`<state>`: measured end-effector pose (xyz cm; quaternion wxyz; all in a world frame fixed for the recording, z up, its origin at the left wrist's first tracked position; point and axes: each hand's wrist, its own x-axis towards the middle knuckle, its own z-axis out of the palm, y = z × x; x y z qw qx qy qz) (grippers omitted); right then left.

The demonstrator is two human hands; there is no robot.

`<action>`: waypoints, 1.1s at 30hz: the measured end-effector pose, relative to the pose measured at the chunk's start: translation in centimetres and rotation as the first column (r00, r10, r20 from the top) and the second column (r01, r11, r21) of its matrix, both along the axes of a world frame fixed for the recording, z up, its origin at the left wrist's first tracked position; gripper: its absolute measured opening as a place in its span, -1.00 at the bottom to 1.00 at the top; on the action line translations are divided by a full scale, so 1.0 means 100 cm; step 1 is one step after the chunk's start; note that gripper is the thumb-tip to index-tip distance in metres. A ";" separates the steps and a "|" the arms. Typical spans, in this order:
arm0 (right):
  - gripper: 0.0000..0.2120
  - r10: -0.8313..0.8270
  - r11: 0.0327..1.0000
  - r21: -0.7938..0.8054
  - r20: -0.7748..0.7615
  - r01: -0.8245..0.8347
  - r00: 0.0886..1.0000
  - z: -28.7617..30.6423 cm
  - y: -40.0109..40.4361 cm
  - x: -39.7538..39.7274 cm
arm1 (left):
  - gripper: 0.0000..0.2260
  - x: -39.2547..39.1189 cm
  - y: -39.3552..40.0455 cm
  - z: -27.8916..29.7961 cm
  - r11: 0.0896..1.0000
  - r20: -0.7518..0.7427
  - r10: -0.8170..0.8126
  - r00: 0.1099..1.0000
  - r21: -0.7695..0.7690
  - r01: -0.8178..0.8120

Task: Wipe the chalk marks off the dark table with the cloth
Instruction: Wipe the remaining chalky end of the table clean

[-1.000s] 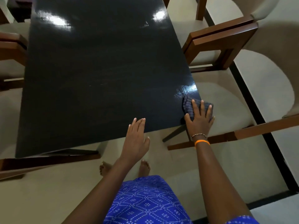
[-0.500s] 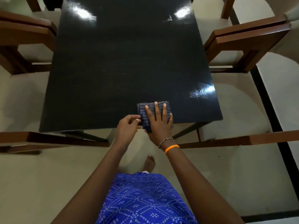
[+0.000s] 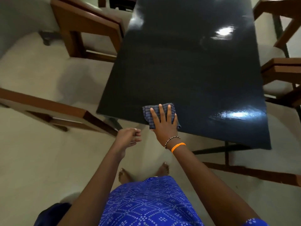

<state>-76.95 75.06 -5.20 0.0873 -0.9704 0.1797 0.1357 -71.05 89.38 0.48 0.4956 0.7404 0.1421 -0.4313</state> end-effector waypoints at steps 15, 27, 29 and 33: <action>-0.36 0.273 0.962 -0.031 0.050 -0.272 0.961 0.004 0.132 0.149 | -0.79 0.071 0.124 -0.015 0.955 0.001 0.289 0.957 -0.075 -0.288; -0.54 -0.011 0.885 0.453 0.260 -0.112 0.965 0.061 0.164 0.156 | -0.53 0.109 0.145 -0.012 0.743 -0.146 0.307 0.940 -0.581 -0.333; -0.47 0.099 0.865 0.456 0.257 -0.211 0.961 0.066 0.166 0.146 | -0.55 0.111 0.143 -0.006 0.657 -0.169 0.329 0.929 -0.666 -0.354; -0.39 0.192 0.729 0.605 0.268 -0.320 0.944 0.073 0.163 0.136 | -0.63 0.105 0.145 -0.001 0.665 -0.158 0.435 0.887 -0.608 -0.434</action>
